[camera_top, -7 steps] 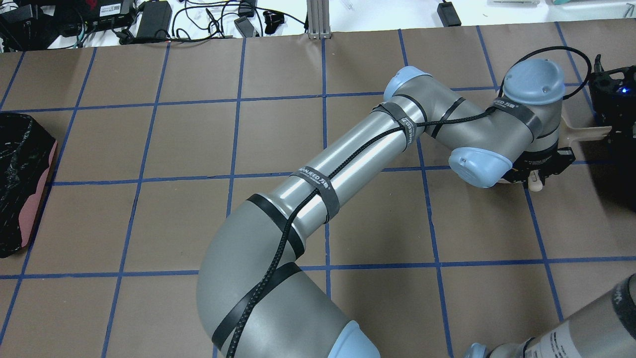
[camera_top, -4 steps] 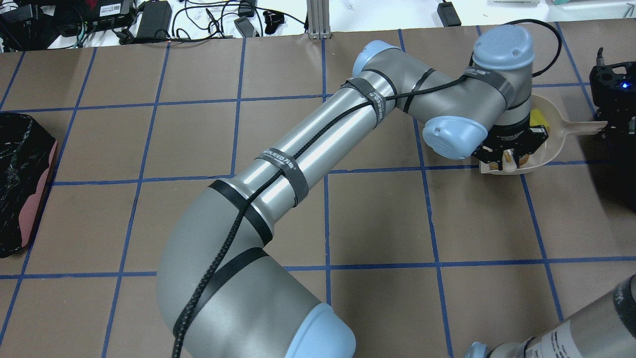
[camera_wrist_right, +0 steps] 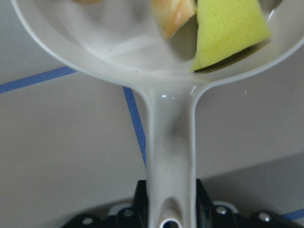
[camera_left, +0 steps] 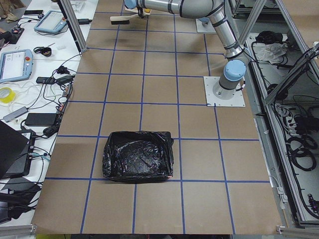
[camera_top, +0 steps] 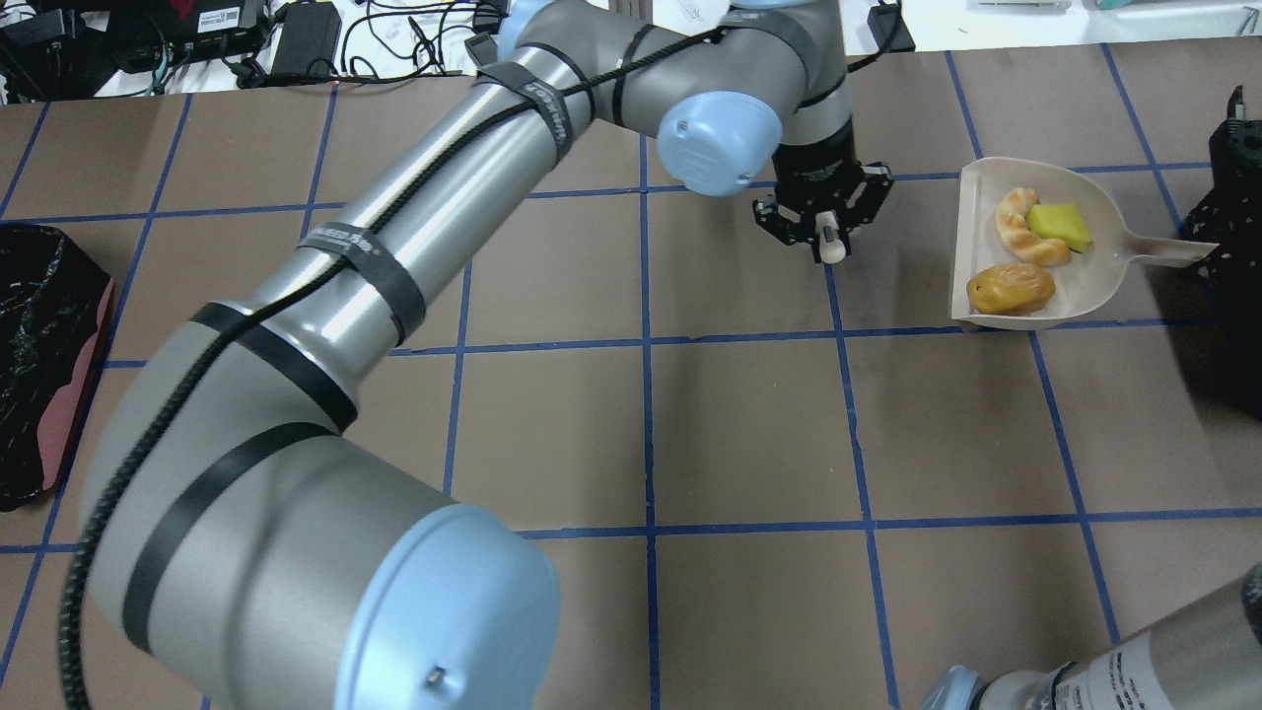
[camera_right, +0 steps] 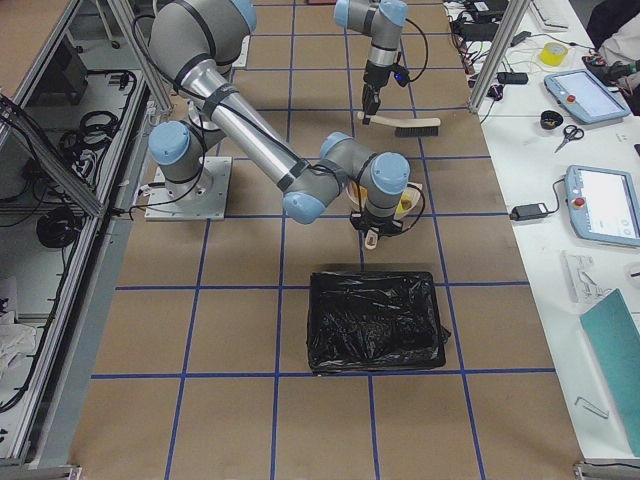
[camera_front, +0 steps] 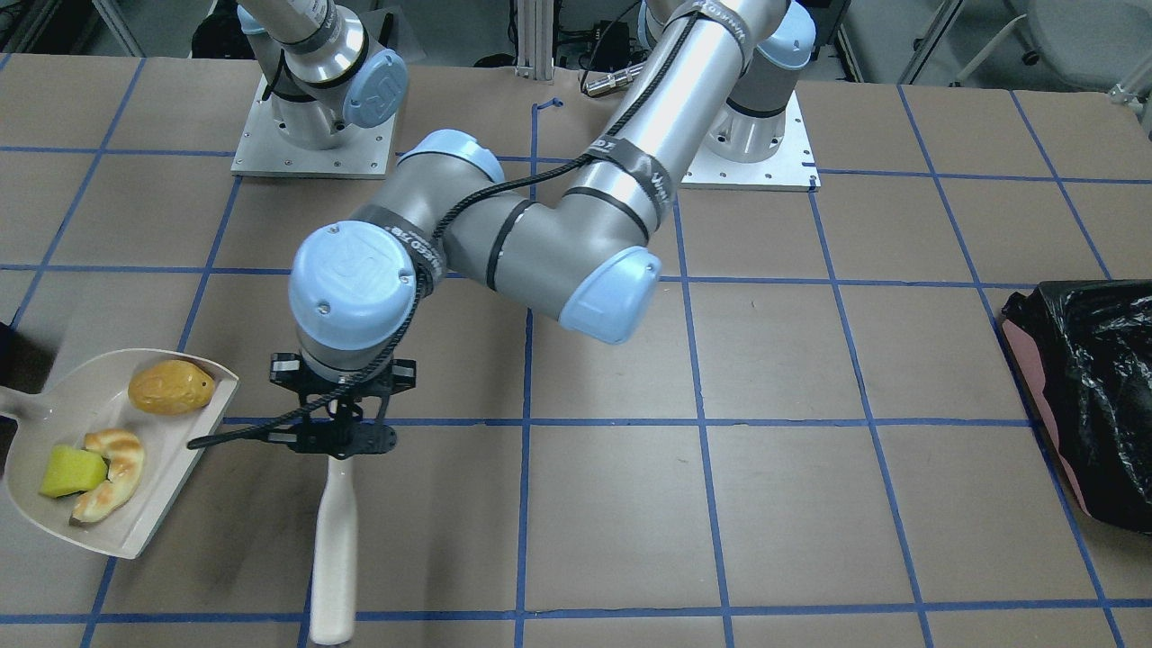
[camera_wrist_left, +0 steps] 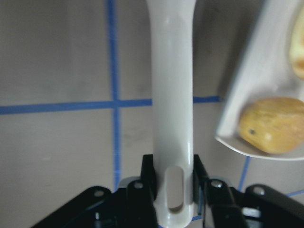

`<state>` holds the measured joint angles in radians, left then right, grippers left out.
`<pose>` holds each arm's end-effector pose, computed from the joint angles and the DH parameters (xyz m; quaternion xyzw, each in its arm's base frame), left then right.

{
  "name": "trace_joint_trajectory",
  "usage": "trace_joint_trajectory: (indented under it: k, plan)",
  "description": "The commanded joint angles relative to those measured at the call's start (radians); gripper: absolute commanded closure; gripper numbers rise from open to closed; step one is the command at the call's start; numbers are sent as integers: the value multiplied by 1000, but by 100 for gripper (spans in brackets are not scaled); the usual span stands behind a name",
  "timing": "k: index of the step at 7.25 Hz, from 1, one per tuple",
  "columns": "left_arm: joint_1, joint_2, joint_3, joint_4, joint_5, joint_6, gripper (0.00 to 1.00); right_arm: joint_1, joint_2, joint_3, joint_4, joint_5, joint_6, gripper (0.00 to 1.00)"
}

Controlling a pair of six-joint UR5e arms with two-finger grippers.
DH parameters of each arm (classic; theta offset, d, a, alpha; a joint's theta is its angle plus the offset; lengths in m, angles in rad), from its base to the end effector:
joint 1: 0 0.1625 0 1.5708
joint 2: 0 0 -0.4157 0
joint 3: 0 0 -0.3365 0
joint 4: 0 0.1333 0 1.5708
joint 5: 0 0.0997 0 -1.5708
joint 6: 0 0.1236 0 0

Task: Sweep and dump trash in nearest bin
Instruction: 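Lift the dustpan toward the bin with the right gripper while the left withdraws the brush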

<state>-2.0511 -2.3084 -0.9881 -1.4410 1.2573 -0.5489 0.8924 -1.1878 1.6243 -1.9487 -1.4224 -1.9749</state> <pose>-0.4795 -0.5494 0.2982 0.0358 -0.9870 -0.0876 0.1298 -0.2288 -0.5254 0.2779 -0.6001 0.7959 -0.0648 0.0463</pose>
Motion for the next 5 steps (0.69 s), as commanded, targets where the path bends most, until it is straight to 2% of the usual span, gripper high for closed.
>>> trace_joint_trajectory:
  k: [1,3,5]
  plan:
    - [40,148,-183,-70,79,61,100,-32,-13,-84,138,110,5,100]
    - [39,307,-385,-65,80,119,100,-58,-12,-220,276,100,7,100]
    - [35,429,-582,-58,120,177,100,-79,-12,-280,327,117,5,100]
